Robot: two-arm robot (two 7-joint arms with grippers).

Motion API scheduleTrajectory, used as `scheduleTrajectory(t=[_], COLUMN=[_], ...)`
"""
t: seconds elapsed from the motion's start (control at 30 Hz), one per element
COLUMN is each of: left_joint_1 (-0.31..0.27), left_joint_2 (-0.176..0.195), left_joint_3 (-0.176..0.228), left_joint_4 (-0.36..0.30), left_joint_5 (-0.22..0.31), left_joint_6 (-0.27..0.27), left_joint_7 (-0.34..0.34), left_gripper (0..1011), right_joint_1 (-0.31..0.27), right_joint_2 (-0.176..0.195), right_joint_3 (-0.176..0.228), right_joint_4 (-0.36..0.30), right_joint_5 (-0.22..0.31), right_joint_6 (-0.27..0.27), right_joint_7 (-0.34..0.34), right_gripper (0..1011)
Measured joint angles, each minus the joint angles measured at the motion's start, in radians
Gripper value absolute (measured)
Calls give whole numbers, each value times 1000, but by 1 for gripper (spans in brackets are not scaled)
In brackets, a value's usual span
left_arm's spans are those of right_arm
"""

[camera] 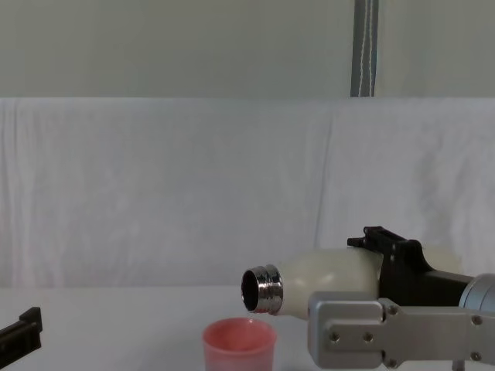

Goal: Grasp the thermos with one hand and pour water into the cup lid.

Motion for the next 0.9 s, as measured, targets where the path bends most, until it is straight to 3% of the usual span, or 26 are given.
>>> scheduleTrajectory(t=[0.9], left_joint_1=[0], left_joint_2=[0], left_joint_3=[0], left_joint_4=[0], left_joint_5=[0], left_joint_6=[0], left_joint_7=[0], left_gripper=[1001], right_joint_1=[7], right_joint_2=[11], right_joint_3=[-6], right_joint_4=[-13], right_joint_5=[-25], right_joint_6=[7], right_joint_7=[-1], right_gripper=[950])
